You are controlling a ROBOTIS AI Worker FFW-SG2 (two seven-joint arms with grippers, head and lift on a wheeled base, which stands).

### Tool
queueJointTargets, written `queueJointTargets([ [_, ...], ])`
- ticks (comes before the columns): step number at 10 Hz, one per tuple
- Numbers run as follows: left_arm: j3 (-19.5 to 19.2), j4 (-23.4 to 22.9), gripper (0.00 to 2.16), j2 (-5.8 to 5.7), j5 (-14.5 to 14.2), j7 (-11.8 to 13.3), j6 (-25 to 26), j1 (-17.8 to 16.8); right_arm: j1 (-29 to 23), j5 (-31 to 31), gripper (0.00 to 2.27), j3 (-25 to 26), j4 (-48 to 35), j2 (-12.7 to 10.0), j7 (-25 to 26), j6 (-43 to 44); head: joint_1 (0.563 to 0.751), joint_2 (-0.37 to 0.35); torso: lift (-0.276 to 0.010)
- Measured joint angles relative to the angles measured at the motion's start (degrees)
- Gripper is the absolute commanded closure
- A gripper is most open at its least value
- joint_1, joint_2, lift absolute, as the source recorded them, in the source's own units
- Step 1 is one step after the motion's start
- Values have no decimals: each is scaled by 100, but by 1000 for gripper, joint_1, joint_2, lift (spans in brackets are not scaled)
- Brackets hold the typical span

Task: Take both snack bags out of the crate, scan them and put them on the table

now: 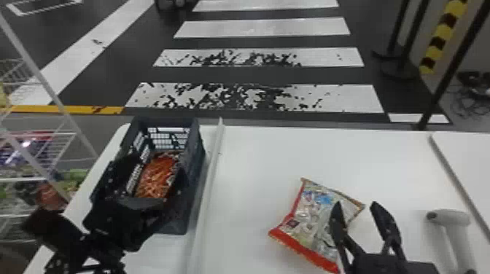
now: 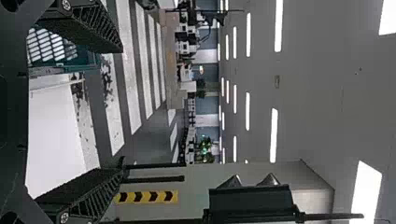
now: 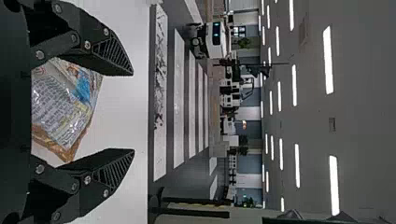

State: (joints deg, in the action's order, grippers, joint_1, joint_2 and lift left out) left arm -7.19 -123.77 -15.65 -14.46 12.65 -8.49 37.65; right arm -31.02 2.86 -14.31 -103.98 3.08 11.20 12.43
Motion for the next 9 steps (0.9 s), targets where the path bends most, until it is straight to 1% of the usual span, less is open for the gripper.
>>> queueJointTargets([
  [1,-186,108,87,52,-147,152,-9,51,2,89,1980,-68,-47,0,-17,-64,695,186,-92],
  [2,-307,227,87,82,-284,222,-13,98,1,242,2260,-156,-153,0,-14,-356,695,218,-92],
  [3,-384,323,87,108,-405,311,-15,140,0,427,2260,-265,-299,0,-47,-905,695,247,-92],
  [4,-424,386,87,126,-462,329,-21,175,1,549,2260,-375,-395,0,-272,-1306,695,282,-92],
  [7,-441,438,87,151,-501,355,-34,242,168,730,2260,-792,-431,2,-798,-1833,695,350,-92],
  [9,-442,442,87,161,-515,394,-19,266,317,780,2260,-1030,-407,2,-1078,-2100,695,350,-92],
])
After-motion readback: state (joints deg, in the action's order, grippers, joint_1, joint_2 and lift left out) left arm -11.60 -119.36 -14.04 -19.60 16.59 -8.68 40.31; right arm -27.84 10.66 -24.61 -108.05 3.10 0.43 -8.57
